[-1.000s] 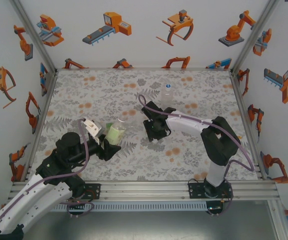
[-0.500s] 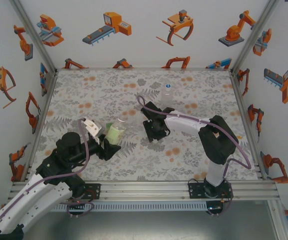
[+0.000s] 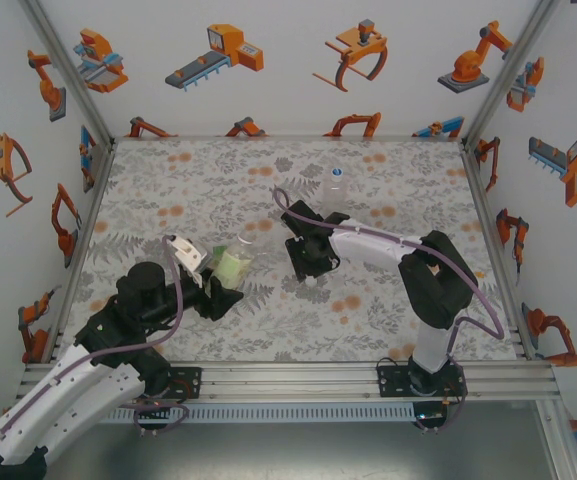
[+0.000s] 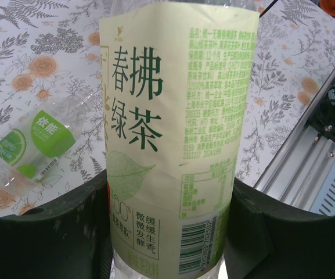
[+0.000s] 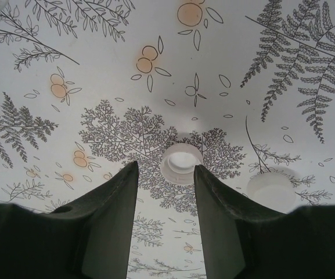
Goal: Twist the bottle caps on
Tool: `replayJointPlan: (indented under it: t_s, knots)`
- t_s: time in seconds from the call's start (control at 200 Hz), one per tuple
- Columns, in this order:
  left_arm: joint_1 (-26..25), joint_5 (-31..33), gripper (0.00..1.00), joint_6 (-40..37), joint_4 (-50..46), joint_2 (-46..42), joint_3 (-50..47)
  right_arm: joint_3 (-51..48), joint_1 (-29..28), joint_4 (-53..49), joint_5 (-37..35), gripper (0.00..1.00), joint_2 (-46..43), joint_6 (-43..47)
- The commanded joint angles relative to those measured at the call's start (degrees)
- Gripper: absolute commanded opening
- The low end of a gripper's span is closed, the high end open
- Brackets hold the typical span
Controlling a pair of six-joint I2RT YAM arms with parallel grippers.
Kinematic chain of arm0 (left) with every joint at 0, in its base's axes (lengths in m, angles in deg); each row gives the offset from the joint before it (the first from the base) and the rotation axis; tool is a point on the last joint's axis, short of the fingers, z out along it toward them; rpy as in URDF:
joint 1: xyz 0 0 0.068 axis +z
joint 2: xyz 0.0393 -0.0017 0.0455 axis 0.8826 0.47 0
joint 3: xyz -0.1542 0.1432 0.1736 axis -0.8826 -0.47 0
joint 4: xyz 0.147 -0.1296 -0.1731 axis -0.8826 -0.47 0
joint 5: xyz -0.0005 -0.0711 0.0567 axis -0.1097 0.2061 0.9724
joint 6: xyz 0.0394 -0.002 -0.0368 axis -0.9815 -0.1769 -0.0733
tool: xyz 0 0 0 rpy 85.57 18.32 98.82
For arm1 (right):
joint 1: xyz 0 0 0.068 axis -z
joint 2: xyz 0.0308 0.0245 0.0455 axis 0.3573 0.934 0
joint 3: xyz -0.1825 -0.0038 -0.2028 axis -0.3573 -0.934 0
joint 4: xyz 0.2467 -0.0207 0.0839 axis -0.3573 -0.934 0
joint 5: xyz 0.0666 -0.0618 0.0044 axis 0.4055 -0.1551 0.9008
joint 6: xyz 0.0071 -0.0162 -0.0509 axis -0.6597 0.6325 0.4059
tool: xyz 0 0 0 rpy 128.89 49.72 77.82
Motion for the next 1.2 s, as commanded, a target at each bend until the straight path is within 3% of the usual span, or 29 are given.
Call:
replayJointPlan:
  t_s: [0.0, 1.192]
  knots:
    - [0.4, 0.2, 0.0, 0.8, 1.8, 0.0, 0.7, 1.7, 0.2, -1.6, -2.0, 0.43, -0.4, 0.9]
    - [0.5, 0.4, 0.0, 0.8, 1.7, 0.3, 0.9, -0.6, 0.5, -0.8, -1.9, 0.43, 3.2, 0.2]
